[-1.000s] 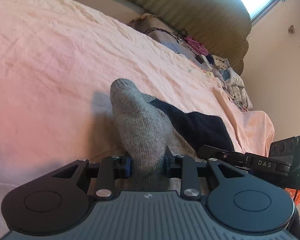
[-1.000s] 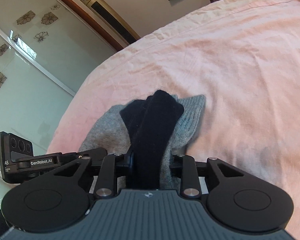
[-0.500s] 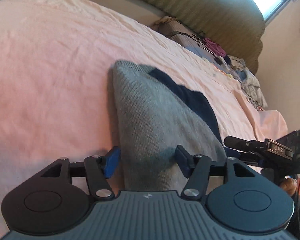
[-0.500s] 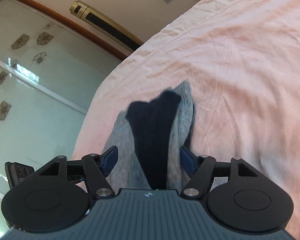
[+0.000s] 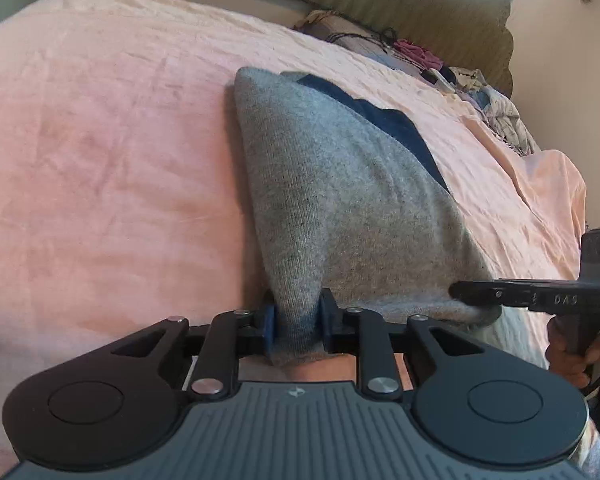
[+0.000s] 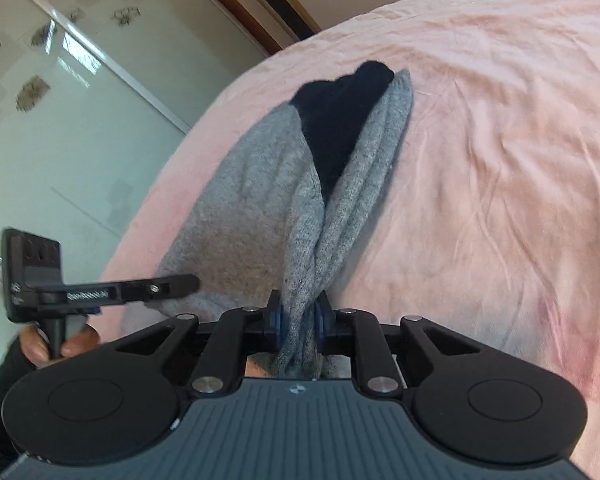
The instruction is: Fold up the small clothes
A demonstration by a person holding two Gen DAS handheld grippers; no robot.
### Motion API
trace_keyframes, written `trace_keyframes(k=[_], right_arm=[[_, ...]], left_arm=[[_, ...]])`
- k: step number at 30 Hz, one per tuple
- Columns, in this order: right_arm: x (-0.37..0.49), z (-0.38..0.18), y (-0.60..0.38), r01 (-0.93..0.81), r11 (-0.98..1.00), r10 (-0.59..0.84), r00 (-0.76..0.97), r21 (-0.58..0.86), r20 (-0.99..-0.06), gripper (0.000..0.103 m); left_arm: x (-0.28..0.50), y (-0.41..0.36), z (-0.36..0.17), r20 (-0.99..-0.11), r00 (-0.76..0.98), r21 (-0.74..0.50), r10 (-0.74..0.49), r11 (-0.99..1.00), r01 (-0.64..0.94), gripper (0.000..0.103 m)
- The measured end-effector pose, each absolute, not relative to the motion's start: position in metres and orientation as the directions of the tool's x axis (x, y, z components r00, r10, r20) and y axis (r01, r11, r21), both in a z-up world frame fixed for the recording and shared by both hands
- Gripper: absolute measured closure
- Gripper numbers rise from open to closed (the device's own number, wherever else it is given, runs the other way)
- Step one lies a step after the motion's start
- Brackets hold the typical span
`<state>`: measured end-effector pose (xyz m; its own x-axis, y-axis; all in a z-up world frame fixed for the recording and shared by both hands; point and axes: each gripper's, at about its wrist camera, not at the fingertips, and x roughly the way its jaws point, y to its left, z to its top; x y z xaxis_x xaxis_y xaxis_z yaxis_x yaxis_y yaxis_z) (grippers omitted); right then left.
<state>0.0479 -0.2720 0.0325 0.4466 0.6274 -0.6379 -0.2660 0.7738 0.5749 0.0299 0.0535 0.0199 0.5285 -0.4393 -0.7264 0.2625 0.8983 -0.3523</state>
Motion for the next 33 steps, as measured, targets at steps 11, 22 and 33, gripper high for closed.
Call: trace_keyframes(k=[11,22,33], right_arm=[[0.151,0.071,-0.289,-0.095,0.735,0.594,0.568,0.671,-0.57,0.053],[0.167,0.042,-0.273,-0.064,0.842,0.472,0.569,0.536,-0.673,0.09],[0.095,0.052,-0.239,-0.255,0.852,0.517,0.542,0.457,-0.663,0.076]], left_arm=[[0.019,-0.023,0.046,-0.577,0.763,0.0,-0.292,0.934,0.358,0.026],[0.01,-0.013,0.018,-0.618,0.729,-0.02,-0.294,0.933,0.359,0.026],[0.011,-0.001,0.018,-0.641,0.715,-0.059,-0.279,0.947,0.317,0.022]])
